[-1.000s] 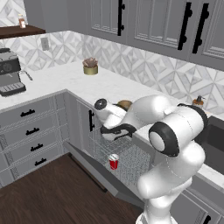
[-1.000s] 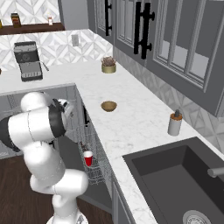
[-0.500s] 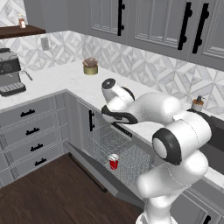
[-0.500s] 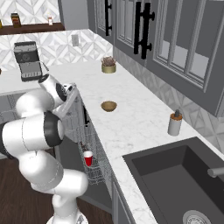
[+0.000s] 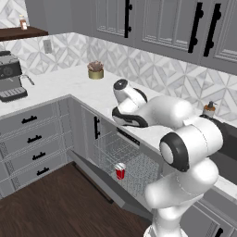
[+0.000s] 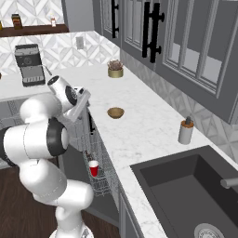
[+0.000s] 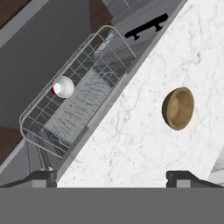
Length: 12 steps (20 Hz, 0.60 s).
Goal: Pick up the cup and bowl from the counter, place them in the dishwasher, and close the dishwasher door.
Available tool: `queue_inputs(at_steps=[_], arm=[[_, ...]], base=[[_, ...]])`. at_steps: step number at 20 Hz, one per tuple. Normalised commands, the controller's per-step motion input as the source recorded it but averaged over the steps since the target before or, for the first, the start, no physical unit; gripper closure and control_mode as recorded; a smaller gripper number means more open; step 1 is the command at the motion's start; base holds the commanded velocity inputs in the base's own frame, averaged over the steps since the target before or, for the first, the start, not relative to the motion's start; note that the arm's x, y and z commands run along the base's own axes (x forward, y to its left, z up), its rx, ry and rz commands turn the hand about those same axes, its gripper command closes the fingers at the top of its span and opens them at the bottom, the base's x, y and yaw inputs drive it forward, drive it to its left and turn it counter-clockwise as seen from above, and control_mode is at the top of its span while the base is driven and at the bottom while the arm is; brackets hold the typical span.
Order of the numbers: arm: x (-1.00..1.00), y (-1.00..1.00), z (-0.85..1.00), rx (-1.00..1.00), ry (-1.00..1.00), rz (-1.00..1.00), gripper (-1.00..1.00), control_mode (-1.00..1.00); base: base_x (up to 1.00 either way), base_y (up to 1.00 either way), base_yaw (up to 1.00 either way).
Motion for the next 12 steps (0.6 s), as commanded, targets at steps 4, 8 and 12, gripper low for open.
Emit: queue_inputs(at_steps=[4,8,12], arm=[[0.49,-0.37,0.00,0.00,0.06,-0.12,-1.00,-1.00],[0.67,-0.58,-0.09,0.00,0.05,-0.19,-1.00,-1.00],[0.50,-0.25,-0.33,0.00,0.01,-0.27,-1.00,-1.00]], base=[[0.00,0.00,0.00],[0.00,0.00,0.00],[0.00,0.00,0.00]])
